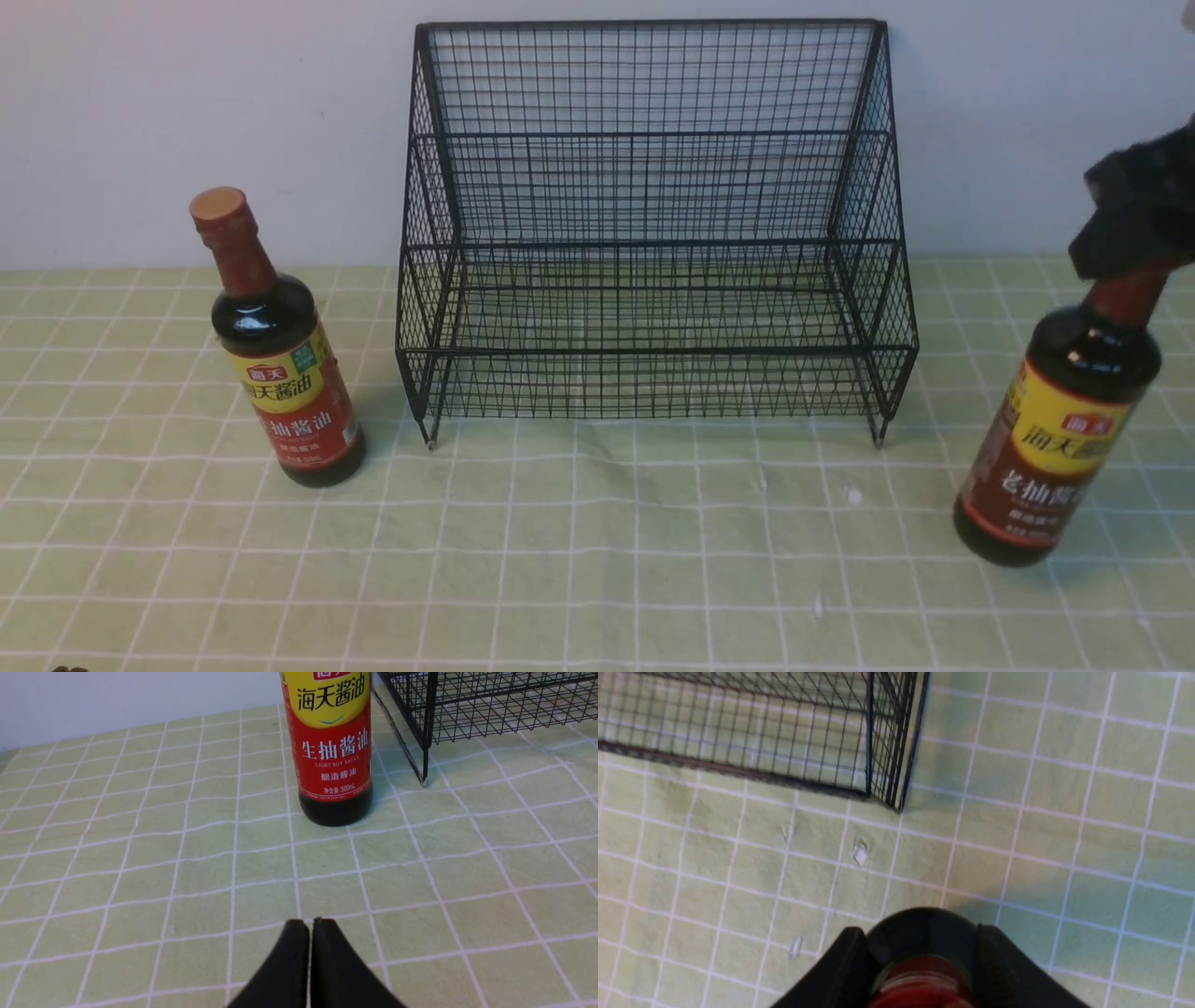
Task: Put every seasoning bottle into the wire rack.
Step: Use the right arm to grab the condiment bottle closest to it, then use the right arm to put the condiment bottle back on the shelf
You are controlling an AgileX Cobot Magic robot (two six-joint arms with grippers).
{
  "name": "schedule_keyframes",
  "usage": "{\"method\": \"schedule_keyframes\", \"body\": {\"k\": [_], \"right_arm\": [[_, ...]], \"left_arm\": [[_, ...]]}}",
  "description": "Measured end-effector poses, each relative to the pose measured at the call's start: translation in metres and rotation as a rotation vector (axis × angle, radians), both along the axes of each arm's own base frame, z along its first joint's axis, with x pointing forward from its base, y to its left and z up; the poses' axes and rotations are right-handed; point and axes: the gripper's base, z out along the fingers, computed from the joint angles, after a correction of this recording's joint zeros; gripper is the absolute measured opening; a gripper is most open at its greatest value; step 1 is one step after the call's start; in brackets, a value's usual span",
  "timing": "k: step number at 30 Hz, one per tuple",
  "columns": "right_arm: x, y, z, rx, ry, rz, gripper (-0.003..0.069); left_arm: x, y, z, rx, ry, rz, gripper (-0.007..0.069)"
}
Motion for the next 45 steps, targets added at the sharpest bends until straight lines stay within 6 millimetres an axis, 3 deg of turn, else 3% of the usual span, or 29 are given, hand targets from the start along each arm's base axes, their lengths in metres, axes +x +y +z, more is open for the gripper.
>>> {"method": "schedule_keyframes", "body": {"k": [10, 18, 32, 39, 45], "right_arm": [[-0.002, 0.002, 0.054, 0.025, -0.182, 0.019, 0.0279], [-0.005, 0.012, 0.07, 0.12, -0.243, 0.089, 0.0279], [0.039, 0.063, 0.051, 0.164, -0.387, 0.216, 0.0279], [0.057, 0.067, 0.04, 0.151, -0.421, 0.198, 0.0279], [0.081, 0.071, 0.005, 0.103, -0.339, 0.242, 0.0279]], "left_arm": [[0.0, 0.0, 0.0, 0.0, 0.0, 0.0, -0.001], [0.0, 0.0, 0.0, 0.0, 0.0, 0.0, -0.001], [0.0, 0.0, 0.0, 0.0, 0.0, 0.0, -0.001], [0.0, 0.0, 0.0, 0.0, 0.0, 0.0, -0.001], [0.0, 0.0, 0.0, 0.0, 0.0, 0.0, -0.001]]}}
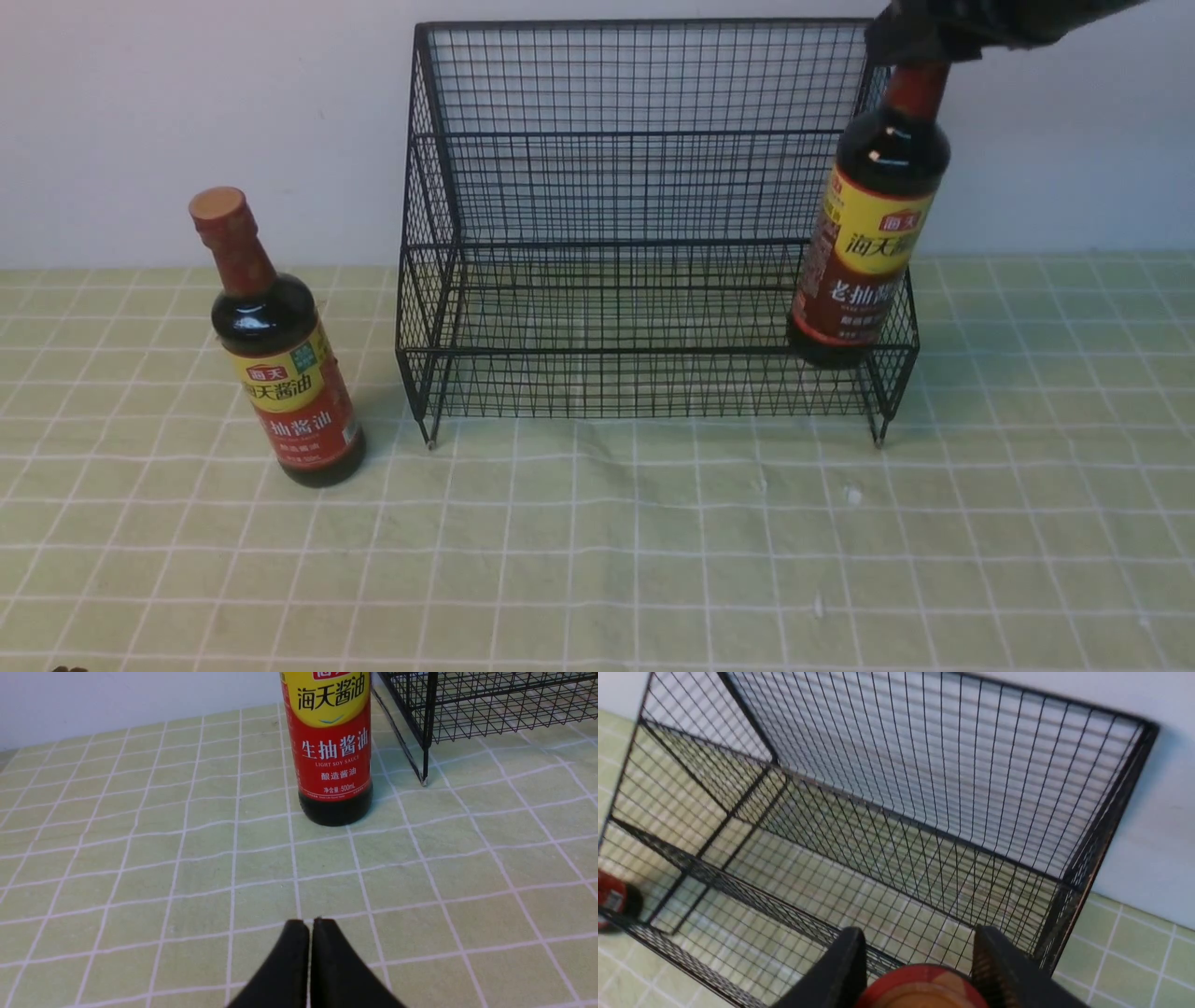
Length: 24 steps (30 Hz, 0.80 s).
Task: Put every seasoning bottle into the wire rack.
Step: Use the right arm to put the condiment bottle back on the shelf
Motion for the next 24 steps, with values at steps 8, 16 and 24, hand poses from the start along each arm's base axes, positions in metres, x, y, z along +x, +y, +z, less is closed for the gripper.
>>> {"method": "schedule_keyframes", "body": {"k": [8, 16, 24], "right_arm": [[0.015, 0.005, -0.029, -0.037, 0.098, 0.053, 0.0279], [0.017, 0.008, -0.034, -0.013, 0.136, 0.066, 0.0341], [-0.008, 0.004, -0.001, -0.009, 0.08, 0.071, 0.0514]], "left_arm": [[0.0, 0.0, 0.0, 0.0, 0.0, 0.0, -0.001], [0.0, 0.0, 0.0, 0.0, 0.0, 0.0, -0.001], [0.0, 0.0, 0.0, 0.0, 0.0, 0.0, -0.001]]}}
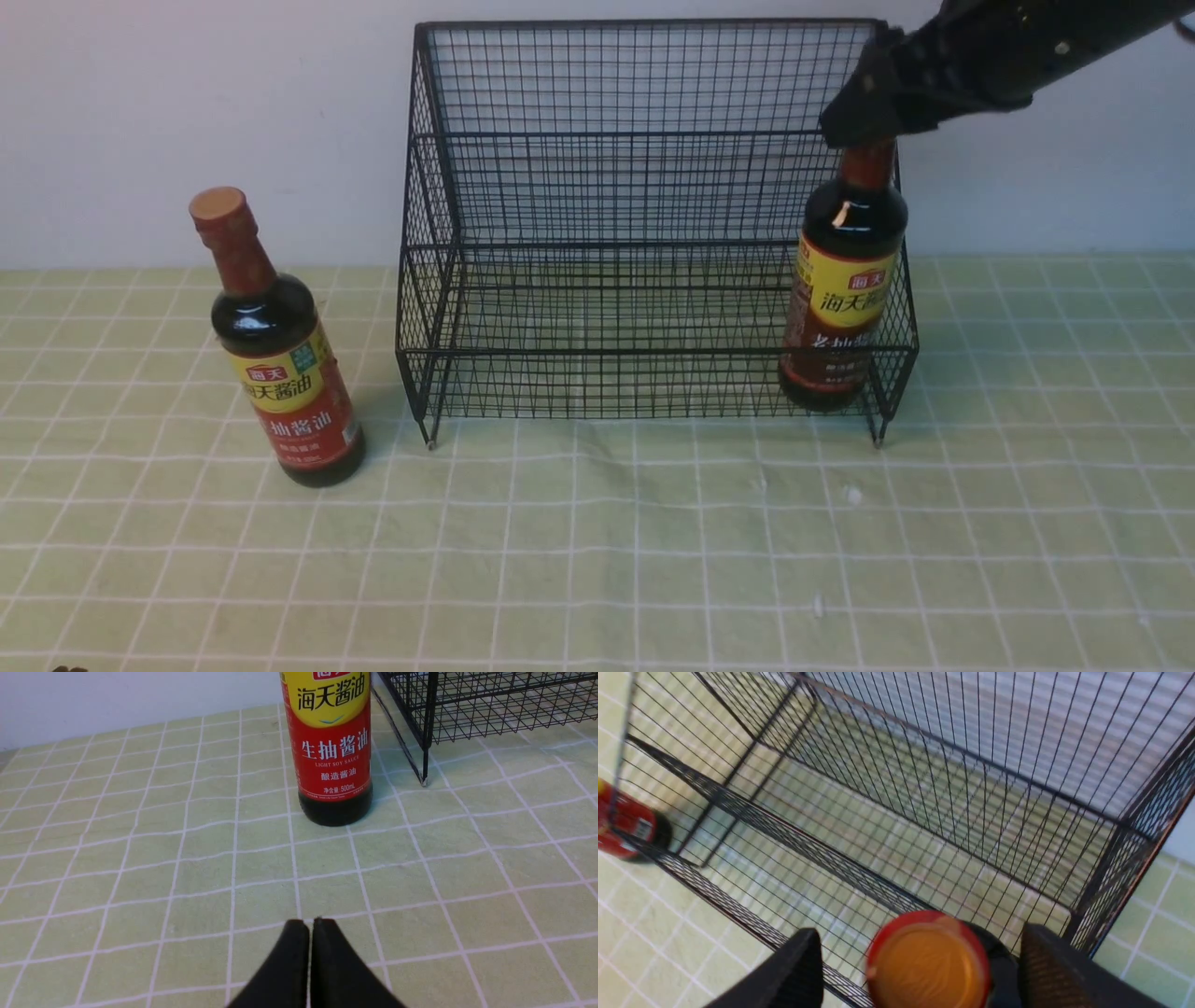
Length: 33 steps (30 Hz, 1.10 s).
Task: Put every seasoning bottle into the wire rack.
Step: Use the right arm to put the condiment bottle back on the shelf, then use the left arm to grab the condiment bottle closest to it
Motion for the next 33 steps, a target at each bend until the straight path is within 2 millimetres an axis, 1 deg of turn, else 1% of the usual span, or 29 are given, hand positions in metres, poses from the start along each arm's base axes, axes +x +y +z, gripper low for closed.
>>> {"method": "schedule_keyframes", "body": {"k": [2, 3, 4, 5, 6, 7, 8, 9, 10, 12, 13, 14, 15, 16, 17, 18, 19, 20, 21, 23, 24, 26, 28, 29, 30, 32, 33], "right_arm": [[-0.013, -0.004, 0.02, 0.013, -0.052, -0.023, 0.0524], [-0.016, -0.004, 0.024, 0.018, -0.062, -0.028, 0.0525], [-0.028, -0.009, 0.041, 0.025, -0.119, -0.06, 0.0526], [-0.03, -0.01, 0.046, 0.028, -0.134, -0.069, 0.0526], [-0.037, -0.012, 0.054, 0.032, -0.161, -0.084, 0.0526], [-0.049, -0.017, 0.069, 0.041, -0.211, -0.113, 0.0523], [-0.056, -0.019, 0.077, 0.048, -0.239, -0.13, 0.0516], [-0.069, -0.023, 0.09, 0.063, -0.275, -0.151, 0.0503], [-0.074, -0.024, 0.094, 0.074, -0.281, -0.163, 0.0496], [-0.109, -0.033, 0.122, 0.124, -0.349, -0.215, 0.0421], [-0.115, -0.034, 0.126, 0.133, -0.361, -0.221, 0.0405], [-0.137, -0.04, 0.141, 0.151, -0.411, -0.239, 0.034], [-0.151, -0.043, 0.148, 0.153, -0.444, -0.248, 0.0296], [-0.168, -0.048, 0.158, 0.157, -0.485, -0.26, 0.0237], [-0.185, -0.053, 0.166, 0.156, -0.524, -0.273, 0.0176], [-0.192, -0.054, 0.169, 0.158, -0.538, -0.275, 0.015], [-0.215, -0.062, 0.177, 0.151, -0.58, -0.302, 0.0072], [-0.232, -0.067, 0.181, 0.146, -0.601, -0.322, 0.0036], [-0.248, -0.072, 0.184, 0.141, -0.619, -0.344, 0.0015], [-0.28, -0.082, 0.186, 0.148, -0.644, -0.394, -0.0003], [-0.292, -0.087, 0.185, 0.146, -0.654, -0.418, -0.0007], [-0.322, -0.096, 0.175, 0.153, -0.675, -0.465, -0.001], [-0.34, -0.102, 0.156, 0.146, -0.677, -0.492, -0.0011], [-0.349, -0.105, 0.143, 0.141, -0.682, -0.5, -0.0011], [-0.356, -0.106, 0.128, 0.14, -0.688, -0.502, -0.0011], [-0.369, -0.108, 0.094, 0.159, -0.704, -0.5, -0.0012], [-0.37, -0.108, 0.091, 0.161, -0.705, -0.5, -0.0012]], "left_arm": [[0.0, 0.0, 0.0, 0.0, 0.0, 0.0, -0.001], [0.0, 0.0, 0.0, 0.0, 0.0, 0.0, -0.001], [0.0, 0.0, 0.0, 0.0, 0.0, 0.0, -0.001], [0.0, 0.0, 0.0, 0.0, 0.0, 0.0, -0.001], [0.0, 0.0, 0.0, 0.0, 0.0, 0.0, -0.001], [0.0, 0.0, 0.0, 0.0, 0.0, 0.0, -0.001], [0.0, 0.0, 0.0, 0.0, 0.0, 0.0, -0.001], [0.0, 0.0, 0.0, 0.0, 0.0, 0.0, -0.001], [0.0, 0.0, 0.0, 0.0, 0.0, 0.0, -0.001], [0.0, 0.0, 0.0, 0.0, 0.0, 0.0, -0.001], [0.0, 0.0, 0.0, 0.0, 0.0, 0.0, -0.001], [0.0, 0.0, 0.0, 0.0, 0.0, 0.0, -0.001], [0.0, 0.0, 0.0, 0.0, 0.0, 0.0, -0.001], [0.0, 0.0, 0.0, 0.0, 0.0, 0.0, -0.001], [0.0, 0.0, 0.0, 0.001, 0.0, 0.0, -0.001], [0.0, 0.0, 0.0, 0.001, 0.0, 0.0, -0.001], [0.0, 0.0, 0.0, 0.0, -0.003, 0.0, -0.001], [0.0, 0.0, 0.0, -0.008, -0.005, 0.0, -0.001], [0.0, -0.001, 0.001, -0.025, -0.013, 0.001, -0.001], [0.002, -0.002, 0.004, -0.098, -0.05, 0.003, -0.001], [0.002, -0.003, 0.006, -0.135, -0.07, 0.004, -0.001], [0.003, -0.004, 0.011, -0.218, -0.118, 0.01, -0.001], [0.004, -0.005, 0.017, -0.335, -0.174, 0.02, -0.001], [0.004, -0.004, 0.02, -0.38, -0.199, 0.026, -0.001], [0.004, -0.004, 0.022, -0.409, -0.218, 0.031, -0.001], [0.004, -0.002, 0.028, -0.528, -0.284, 0.054, -0.001], [0.004, -0.002, 0.029, -0.536, -0.292, 0.057, -0.001]]}}
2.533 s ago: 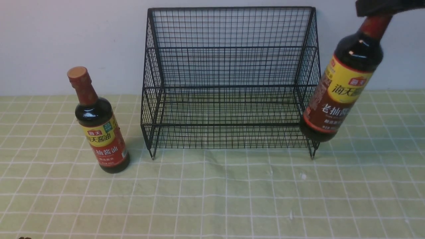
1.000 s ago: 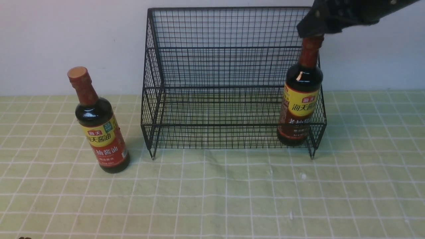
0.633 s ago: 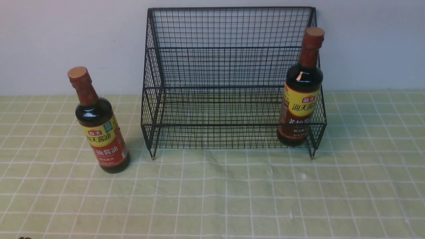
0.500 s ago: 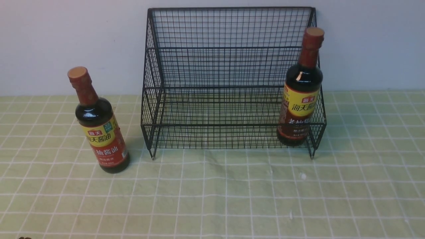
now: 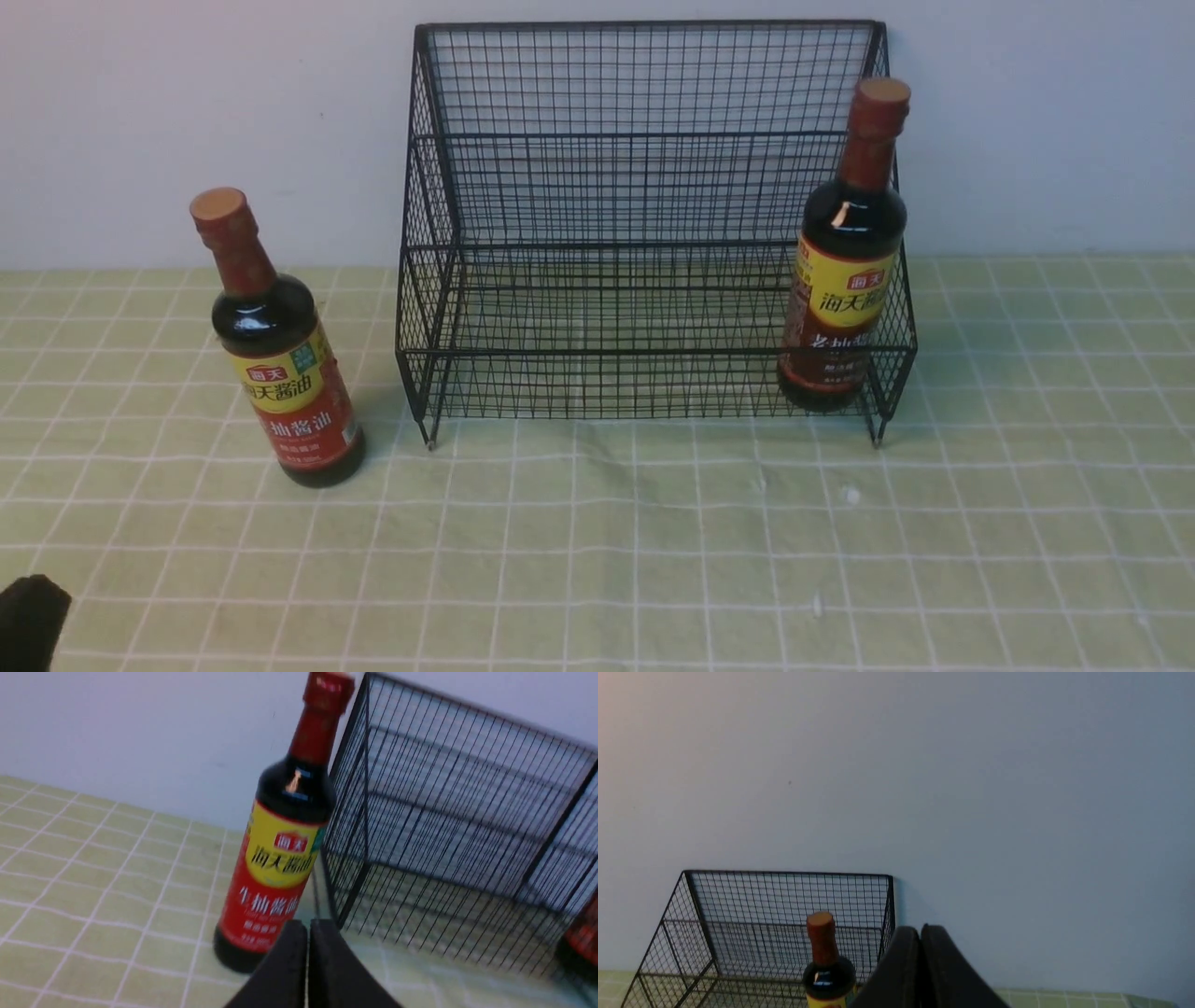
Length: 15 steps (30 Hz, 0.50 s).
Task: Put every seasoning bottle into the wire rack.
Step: Use the left arm to grab the condiment bottle closest to it
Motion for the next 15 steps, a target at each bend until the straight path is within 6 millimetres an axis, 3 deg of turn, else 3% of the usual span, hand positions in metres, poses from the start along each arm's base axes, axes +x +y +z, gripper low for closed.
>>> {"method": "schedule_keyframes", "body": {"k": [3, 5, 6, 8, 10, 13, 15], "right_arm": [[-0.003, 0.003, -0.064, 0.053, -0.033, 0.037, -0.0012], [-0.002, 0.004, -0.095, 0.077, -0.076, 0.052, -0.0012], [-0.002, 0.004, -0.098, 0.079, -0.082, 0.053, -0.0012], [-0.001, 0.006, -0.126, 0.102, -0.167, 0.065, -0.0012], [-0.001, 0.006, -0.14, 0.114, -0.245, 0.07, -0.0012], [0.002, 0.006, -0.149, 0.118, -0.276, 0.072, -0.0012], [0.004, 0.007, -0.151, 0.12, -0.29, 0.073, -0.0012]], "left_arm": [[-0.001, 0.007, 0.012, -0.098, -0.123, 0.068, -0.001], [-0.002, 0.01, 0.019, -0.117, -0.175, 0.093, -0.001], [-0.002, 0.009, 0.021, -0.118, -0.178, 0.09, -0.001], [-0.005, 0.006, 0.037, -0.087, -0.175, 0.055, -0.001], [-0.003, -0.001, 0.064, 0.001, -0.11, -0.007, -0.001], [0.008, -0.008, 0.085, 0.082, 0.031, -0.084, -0.001], [0.032, -0.019, 0.107, 0.166, 0.302, -0.212, -0.001]]}}
